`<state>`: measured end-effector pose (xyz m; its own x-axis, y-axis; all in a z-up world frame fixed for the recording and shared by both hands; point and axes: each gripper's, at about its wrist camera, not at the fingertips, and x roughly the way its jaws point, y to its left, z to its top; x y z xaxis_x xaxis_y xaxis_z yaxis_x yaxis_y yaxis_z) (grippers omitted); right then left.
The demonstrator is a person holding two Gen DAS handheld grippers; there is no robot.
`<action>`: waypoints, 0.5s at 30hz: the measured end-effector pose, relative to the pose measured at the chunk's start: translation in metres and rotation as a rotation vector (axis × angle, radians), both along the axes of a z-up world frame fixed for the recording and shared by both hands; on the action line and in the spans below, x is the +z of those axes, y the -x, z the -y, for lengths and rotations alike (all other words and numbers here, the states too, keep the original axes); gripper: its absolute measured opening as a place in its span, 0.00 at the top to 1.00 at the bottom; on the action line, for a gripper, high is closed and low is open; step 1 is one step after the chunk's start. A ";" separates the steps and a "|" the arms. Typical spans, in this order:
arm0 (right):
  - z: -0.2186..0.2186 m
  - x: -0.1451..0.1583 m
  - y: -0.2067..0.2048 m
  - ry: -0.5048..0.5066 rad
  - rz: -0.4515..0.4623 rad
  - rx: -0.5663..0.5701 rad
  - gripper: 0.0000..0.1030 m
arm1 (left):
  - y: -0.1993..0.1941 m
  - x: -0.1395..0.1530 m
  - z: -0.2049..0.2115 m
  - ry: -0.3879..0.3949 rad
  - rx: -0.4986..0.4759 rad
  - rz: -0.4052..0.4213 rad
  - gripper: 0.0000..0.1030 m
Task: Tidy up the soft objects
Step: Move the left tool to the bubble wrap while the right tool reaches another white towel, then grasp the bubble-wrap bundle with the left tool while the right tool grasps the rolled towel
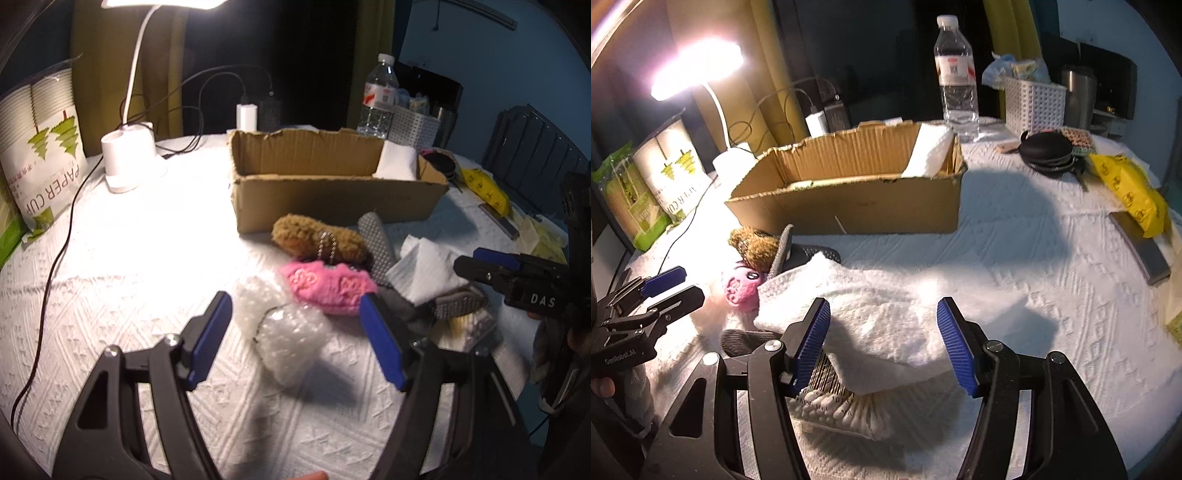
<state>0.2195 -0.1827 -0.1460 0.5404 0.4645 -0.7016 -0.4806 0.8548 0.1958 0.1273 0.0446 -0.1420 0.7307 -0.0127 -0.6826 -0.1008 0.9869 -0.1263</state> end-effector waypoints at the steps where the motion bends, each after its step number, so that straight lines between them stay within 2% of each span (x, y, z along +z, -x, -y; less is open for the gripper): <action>1: -0.002 -0.004 -0.003 0.003 -0.015 -0.003 0.38 | -0.001 -0.003 -0.002 0.001 0.001 -0.009 0.29; 7: -0.008 -0.012 -0.012 -0.028 -0.074 -0.002 0.38 | -0.005 -0.017 -0.009 -0.008 0.007 -0.057 0.29; 11: -0.007 -0.014 -0.013 -0.055 -0.102 0.002 0.40 | -0.010 -0.022 -0.014 0.016 0.011 -0.079 0.29; 14: -0.008 -0.013 -0.012 -0.060 -0.101 0.014 0.48 | -0.011 -0.021 -0.012 0.019 -0.008 -0.071 0.30; 15: -0.008 -0.012 -0.011 -0.063 -0.100 0.018 0.58 | -0.011 -0.021 -0.010 0.016 -0.012 -0.072 0.30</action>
